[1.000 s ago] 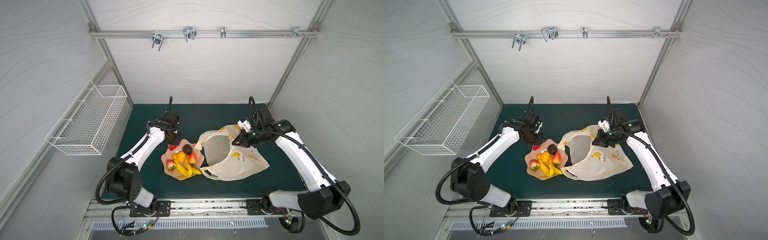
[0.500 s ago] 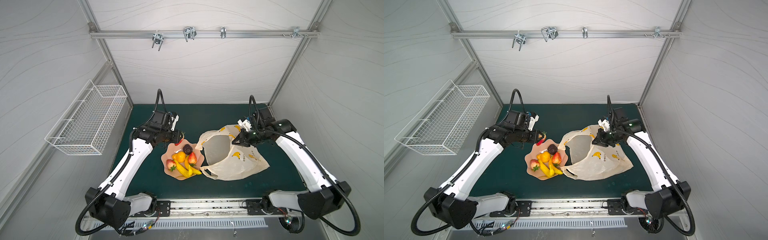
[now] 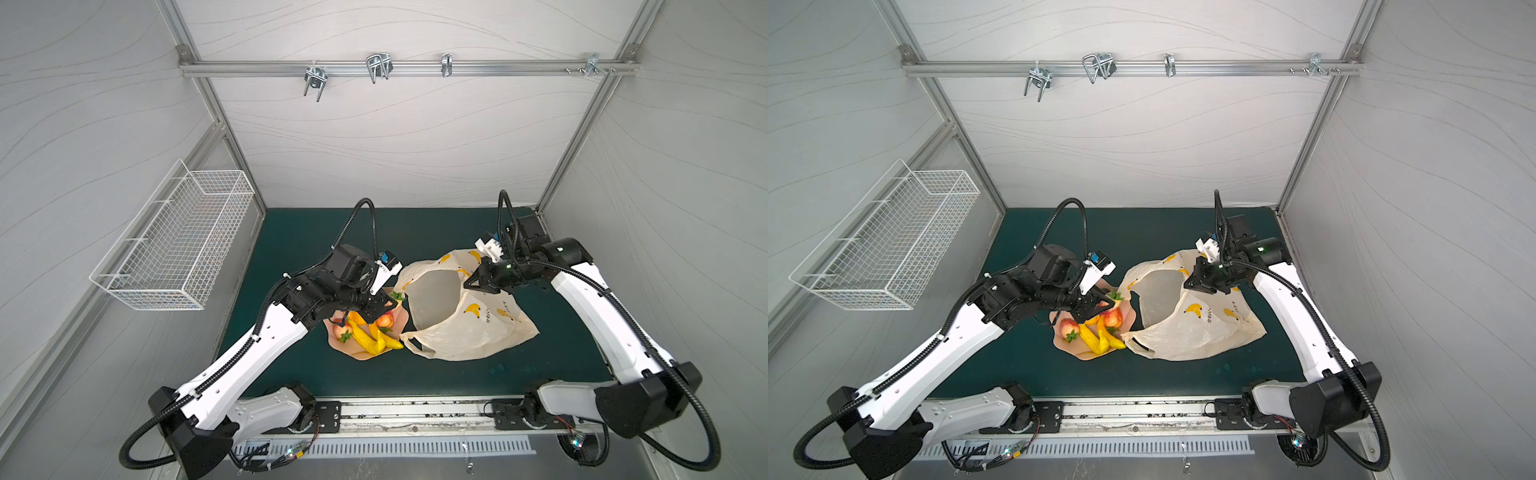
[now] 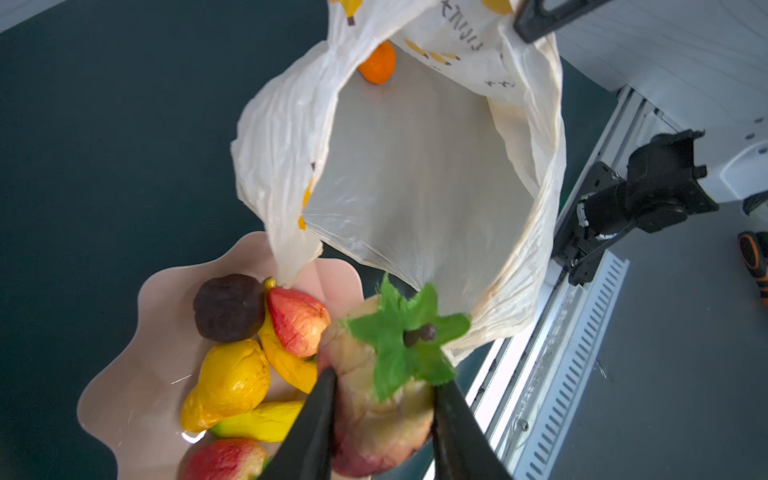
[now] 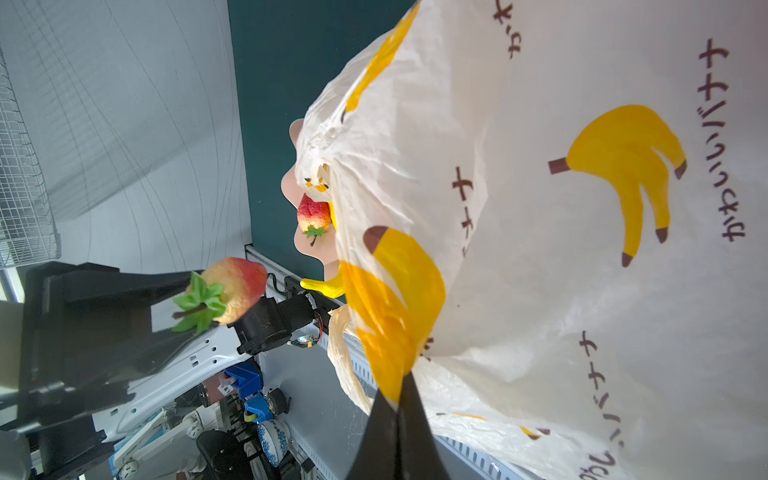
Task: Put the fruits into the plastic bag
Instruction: 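Carry the strawberry with the left gripper into the open bag mouth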
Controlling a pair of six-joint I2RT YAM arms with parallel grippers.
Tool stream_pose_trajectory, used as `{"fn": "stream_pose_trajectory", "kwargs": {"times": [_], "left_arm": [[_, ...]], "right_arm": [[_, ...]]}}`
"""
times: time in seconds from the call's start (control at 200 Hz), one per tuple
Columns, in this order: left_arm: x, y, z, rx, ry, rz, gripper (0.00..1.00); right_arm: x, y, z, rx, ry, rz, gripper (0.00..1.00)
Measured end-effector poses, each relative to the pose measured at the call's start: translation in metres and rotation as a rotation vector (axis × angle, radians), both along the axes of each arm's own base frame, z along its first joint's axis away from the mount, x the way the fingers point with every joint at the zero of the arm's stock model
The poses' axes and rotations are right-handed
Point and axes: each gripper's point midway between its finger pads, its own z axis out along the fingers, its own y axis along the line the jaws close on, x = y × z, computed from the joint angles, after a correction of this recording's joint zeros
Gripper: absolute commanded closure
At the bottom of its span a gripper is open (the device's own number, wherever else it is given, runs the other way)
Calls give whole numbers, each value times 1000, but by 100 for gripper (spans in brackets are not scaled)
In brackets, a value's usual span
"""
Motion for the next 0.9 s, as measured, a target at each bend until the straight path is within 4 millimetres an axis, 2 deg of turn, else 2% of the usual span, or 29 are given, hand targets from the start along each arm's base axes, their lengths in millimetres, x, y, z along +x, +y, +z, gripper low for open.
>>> {"fn": "stream_pose_trajectory", "kwargs": {"times": [0.25, 0.6, 0.9], "left_arm": [[-8, -20, -30, 91, 38, -87, 70], [2, -48, -95, 198, 201, -98, 70], [12, -92, -113, 177, 285, -131, 69]], "right_arm": [[0, 1, 0, 2, 4, 1, 100], [1, 3, 6, 18, 4, -7, 100], [-3, 9, 8, 40, 22, -2, 100]]}}
